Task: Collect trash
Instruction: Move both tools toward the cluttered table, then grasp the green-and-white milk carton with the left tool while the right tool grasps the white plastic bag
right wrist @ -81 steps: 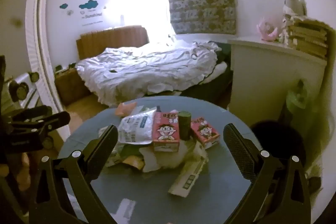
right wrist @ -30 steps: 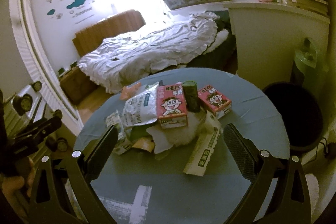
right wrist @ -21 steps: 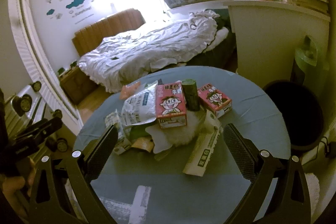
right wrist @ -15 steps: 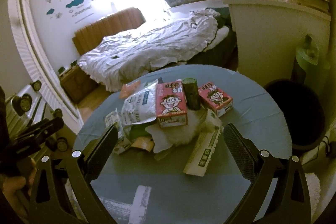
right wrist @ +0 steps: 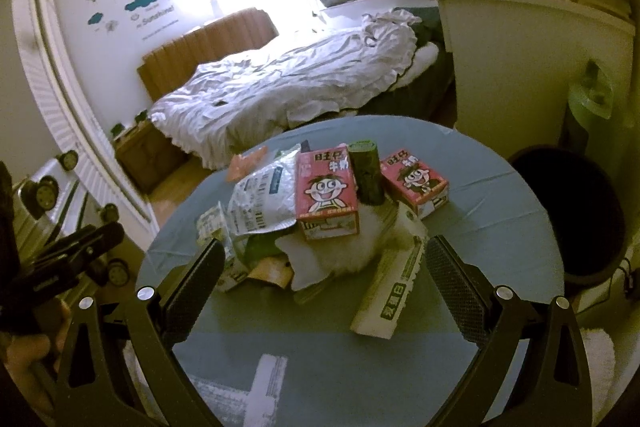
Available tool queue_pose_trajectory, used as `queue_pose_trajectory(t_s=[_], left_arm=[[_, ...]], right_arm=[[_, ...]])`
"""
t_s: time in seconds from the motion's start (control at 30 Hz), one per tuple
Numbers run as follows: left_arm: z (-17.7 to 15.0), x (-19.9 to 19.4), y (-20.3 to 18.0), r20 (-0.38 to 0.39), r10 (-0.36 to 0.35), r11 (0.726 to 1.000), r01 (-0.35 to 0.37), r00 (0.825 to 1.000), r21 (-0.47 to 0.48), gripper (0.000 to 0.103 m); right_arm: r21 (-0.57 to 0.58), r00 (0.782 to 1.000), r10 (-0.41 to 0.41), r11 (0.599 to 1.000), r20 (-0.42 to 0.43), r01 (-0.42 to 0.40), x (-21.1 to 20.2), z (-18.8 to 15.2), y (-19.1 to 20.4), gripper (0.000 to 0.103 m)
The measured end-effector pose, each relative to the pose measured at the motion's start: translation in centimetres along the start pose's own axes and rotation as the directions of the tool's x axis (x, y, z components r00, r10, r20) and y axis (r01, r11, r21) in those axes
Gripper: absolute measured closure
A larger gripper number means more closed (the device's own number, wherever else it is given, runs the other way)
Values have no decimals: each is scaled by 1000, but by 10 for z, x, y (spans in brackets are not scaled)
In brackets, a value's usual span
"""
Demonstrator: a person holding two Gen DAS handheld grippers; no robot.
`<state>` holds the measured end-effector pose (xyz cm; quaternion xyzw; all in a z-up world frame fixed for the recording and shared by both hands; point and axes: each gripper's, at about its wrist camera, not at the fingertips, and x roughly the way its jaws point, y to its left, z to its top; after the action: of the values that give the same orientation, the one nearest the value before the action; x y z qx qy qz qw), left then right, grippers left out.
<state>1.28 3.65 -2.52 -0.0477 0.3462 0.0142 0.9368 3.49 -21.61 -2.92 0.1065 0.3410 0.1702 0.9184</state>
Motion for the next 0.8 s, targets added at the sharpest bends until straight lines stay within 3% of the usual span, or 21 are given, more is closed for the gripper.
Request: queue_pose_trajectory(t_s=[0.5,0.8], left_arm=[[0,15,5,-35,-5,1000,4,999,-11,5],[-18,64,36,-173,-100,985,73,980,-157,5]], right_arm=[[8,999,0,1000,-33,0,16,2,-4,4],[-111,999,37,993,-39,-41,35,16,11,4]])
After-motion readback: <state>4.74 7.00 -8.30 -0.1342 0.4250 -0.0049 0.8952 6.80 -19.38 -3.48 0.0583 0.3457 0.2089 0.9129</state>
